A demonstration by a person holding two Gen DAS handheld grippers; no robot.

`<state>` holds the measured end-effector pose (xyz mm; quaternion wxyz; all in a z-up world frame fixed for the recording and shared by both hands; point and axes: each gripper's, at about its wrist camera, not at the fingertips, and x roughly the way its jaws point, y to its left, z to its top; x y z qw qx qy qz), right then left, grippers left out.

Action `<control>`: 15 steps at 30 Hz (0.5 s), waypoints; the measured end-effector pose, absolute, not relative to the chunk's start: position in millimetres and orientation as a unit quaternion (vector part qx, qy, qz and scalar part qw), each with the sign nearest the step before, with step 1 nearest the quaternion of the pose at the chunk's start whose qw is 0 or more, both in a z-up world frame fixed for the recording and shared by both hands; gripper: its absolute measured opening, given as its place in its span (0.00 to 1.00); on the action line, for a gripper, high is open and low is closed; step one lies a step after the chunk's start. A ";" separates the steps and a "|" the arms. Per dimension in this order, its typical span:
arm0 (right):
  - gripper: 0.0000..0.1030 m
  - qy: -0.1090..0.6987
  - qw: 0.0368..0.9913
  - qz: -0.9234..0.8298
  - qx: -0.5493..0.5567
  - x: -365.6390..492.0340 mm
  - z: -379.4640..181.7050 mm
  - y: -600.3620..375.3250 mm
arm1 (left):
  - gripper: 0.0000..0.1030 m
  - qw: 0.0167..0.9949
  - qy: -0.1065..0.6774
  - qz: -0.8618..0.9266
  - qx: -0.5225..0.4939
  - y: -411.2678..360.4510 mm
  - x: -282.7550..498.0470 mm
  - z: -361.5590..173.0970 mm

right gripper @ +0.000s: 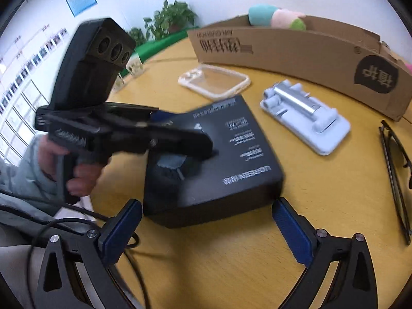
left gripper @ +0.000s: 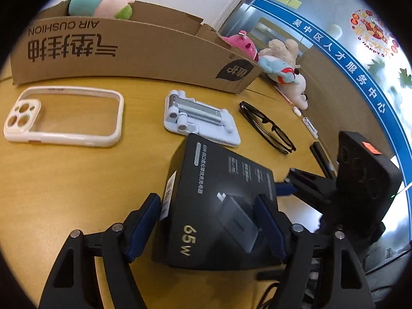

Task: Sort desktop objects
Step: 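Grasp the black charger box with the left gripper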

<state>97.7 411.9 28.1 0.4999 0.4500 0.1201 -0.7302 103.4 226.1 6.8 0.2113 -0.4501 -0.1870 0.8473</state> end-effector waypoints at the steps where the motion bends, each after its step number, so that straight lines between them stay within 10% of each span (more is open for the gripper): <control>1: 1.00 0.136 0.487 -0.739 0.445 97.6 26.6 409.3 | 0.69 0.215 -0.185 0.845 -0.453 227.5 104.2 7.3; 15: 0.98 0.164 0.445 -0.767 0.431 97.7 24.7 396.4 | 0.59 0.226 -0.213 0.834 -0.457 228.2 92.8 3.1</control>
